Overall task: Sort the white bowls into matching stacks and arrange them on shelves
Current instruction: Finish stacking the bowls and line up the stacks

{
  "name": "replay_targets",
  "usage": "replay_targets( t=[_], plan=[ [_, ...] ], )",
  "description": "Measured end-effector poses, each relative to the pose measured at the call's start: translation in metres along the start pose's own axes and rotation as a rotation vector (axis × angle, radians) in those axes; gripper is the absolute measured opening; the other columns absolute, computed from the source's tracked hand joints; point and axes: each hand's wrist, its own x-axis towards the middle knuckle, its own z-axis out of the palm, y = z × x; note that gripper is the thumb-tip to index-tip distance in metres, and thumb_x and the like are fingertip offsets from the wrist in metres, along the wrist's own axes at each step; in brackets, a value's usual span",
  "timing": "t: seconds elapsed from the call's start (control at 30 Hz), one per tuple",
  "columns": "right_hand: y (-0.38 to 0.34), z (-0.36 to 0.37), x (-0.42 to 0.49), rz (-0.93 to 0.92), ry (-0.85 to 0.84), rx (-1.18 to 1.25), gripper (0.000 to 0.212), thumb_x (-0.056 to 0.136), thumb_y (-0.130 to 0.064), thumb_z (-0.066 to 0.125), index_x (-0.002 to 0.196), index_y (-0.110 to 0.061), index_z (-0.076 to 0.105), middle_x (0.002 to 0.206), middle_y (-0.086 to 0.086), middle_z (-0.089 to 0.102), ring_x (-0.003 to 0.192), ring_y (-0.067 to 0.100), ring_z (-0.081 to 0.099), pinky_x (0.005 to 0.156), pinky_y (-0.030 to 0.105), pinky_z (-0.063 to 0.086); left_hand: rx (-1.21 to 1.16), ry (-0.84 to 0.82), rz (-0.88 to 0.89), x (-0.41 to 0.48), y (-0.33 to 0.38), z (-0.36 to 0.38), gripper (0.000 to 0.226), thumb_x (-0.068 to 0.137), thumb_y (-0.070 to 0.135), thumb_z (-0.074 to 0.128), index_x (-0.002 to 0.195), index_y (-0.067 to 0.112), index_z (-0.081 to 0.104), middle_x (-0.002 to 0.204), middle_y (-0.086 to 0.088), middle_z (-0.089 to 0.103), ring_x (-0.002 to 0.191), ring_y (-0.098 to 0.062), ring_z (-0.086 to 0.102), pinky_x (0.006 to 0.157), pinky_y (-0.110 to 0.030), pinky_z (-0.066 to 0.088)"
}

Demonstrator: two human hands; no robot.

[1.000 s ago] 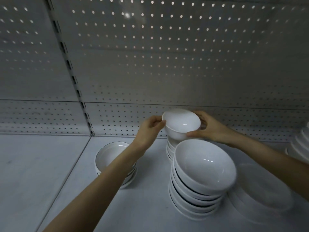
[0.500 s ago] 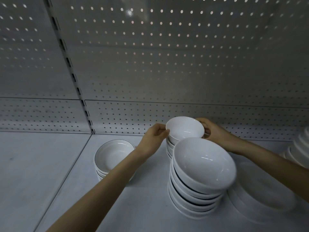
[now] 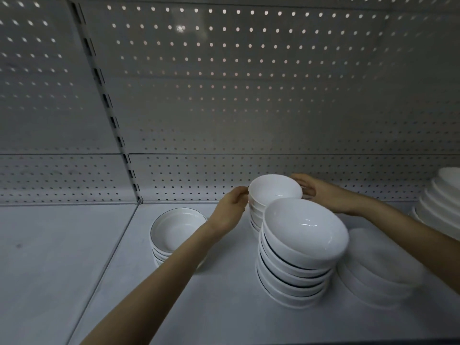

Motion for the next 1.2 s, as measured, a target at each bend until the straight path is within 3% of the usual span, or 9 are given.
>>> replay_targets(
  t=[0.13,0.27,0.37,0.47,0.53,0.63,0.77,0.97,1.2],
  plan=[
    [-0.01,-0.008,-0.014,0.043,0.066,-0.102,0.076,0.08,-0.023,0.069,0.143,-0.019,0.028,0.149,0.0,0.033,0.136,0.014,0.034,0.112,0.033,0.029,0.232,0.033,0.08,-0.016,-0.002,-0.023,0.039,0.102,0.011,0.032,0.14,0.008,0.041,0.14,-0.012,0.048,0.124,-0.022,0.047,0.106,-0.028,0.033],
    [-0.026,-0.005,-0.031,0.074,0.253,-0.228,0.105,0.062,-0.077,0.057,0.143,-0.016,0.032,0.148,0.0,0.035,0.135,0.017,0.035,0.11,0.033,0.028,0.622,0.077,0.22,-0.043,-0.008,-0.055,0.042,0.102,0.018,0.034,0.144,0.01,0.035,0.145,-0.008,0.044,0.132,-0.024,0.041,0.107,-0.03,0.03],
    [-0.037,0.003,-0.045,0.015,0.4,-0.374,0.075,0.08,-0.062,0.044,0.139,-0.016,0.041,0.148,0.003,0.038,0.132,0.02,0.039,0.101,0.026,0.028,0.965,0.139,0.235,-0.059,-0.021,-0.081,0.046,0.102,0.03,0.034,0.145,0.015,0.033,0.15,-0.003,0.038,0.137,-0.021,0.034,0.115,-0.041,0.022],
    [-0.053,0.014,-0.058,-0.041,0.475,-0.559,0.057,0.091,-0.048,0.042,0.136,-0.012,0.046,0.145,0.005,0.041,0.131,0.02,0.039,0.097,0.02,0.024,1.107,0.172,0.21,-0.078,-0.029,-0.103,0.049,0.101,0.038,0.031,0.146,0.018,0.03,0.152,-0.001,0.033,0.141,-0.02,0.028,0.117,-0.043,0.015],
    [-0.067,0.025,-0.066,-0.061,0.501,-0.645,0.06,0.09,-0.05,0.039,0.135,-0.01,0.046,0.144,0.008,0.042,0.13,0.023,0.038,0.1,0.023,0.024,1.135,0.192,0.217,-0.091,-0.033,-0.116,0.05,0.1,0.04,0.032,0.145,0.019,0.032,0.152,-0.001,0.033,0.141,-0.022,0.028,0.116,-0.044,0.015],
    [-0.084,0.042,-0.076,-0.009,0.521,-0.817,0.077,0.082,-0.063,0.026,0.139,-0.014,0.041,0.148,0.005,0.036,0.135,0.023,0.032,0.109,0.04,0.024,1.124,0.207,0.21,-0.109,-0.042,-0.132,0.051,0.099,0.043,0.033,0.145,0.02,0.033,0.152,-0.002,0.034,0.14,-0.023,0.028,0.116,-0.044,0.017],
    [-0.104,0.071,-0.087,-0.054,0.533,-0.951,0.087,0.08,-0.079,0.011,0.14,-0.021,0.039,0.149,0.001,0.034,0.136,0.02,0.028,0.108,0.04,0.022,1.074,0.221,0.213,-0.132,-0.055,-0.148,0.054,0.098,0.045,0.034,0.146,0.02,0.03,0.151,-0.001,0.034,0.139,-0.023,0.03,0.114,-0.039,0.021],
    [-0.121,0.14,-0.083,-0.194,0.442,-0.89,0.092,0.075,-0.082,0.007,0.141,-0.025,0.036,0.151,-0.003,0.03,0.138,0.016,0.022,0.112,0.039,0.017,1.0,0.135,0.163,-0.153,-0.074,-0.155,0.063,0.097,0.049,0.035,0.15,0.018,0.018,0.156,-0.003,0.025,0.14,-0.024,0.028,0.112,-0.038,0.027],
    [-0.103,0.215,-0.054,-0.277,0.293,-0.749,0.076,0.088,-0.058,0.042,0.149,-0.024,0.013,0.158,-0.003,0.002,0.144,0.014,0.006,0.113,0.023,0.007,0.836,0.012,0.068,-0.149,-0.092,-0.148,0.082,0.093,0.052,0.045,0.151,0.017,-0.002,0.16,-0.004,0.009,0.143,-0.024,0.021,0.109,-0.04,0.031]
  ],
)
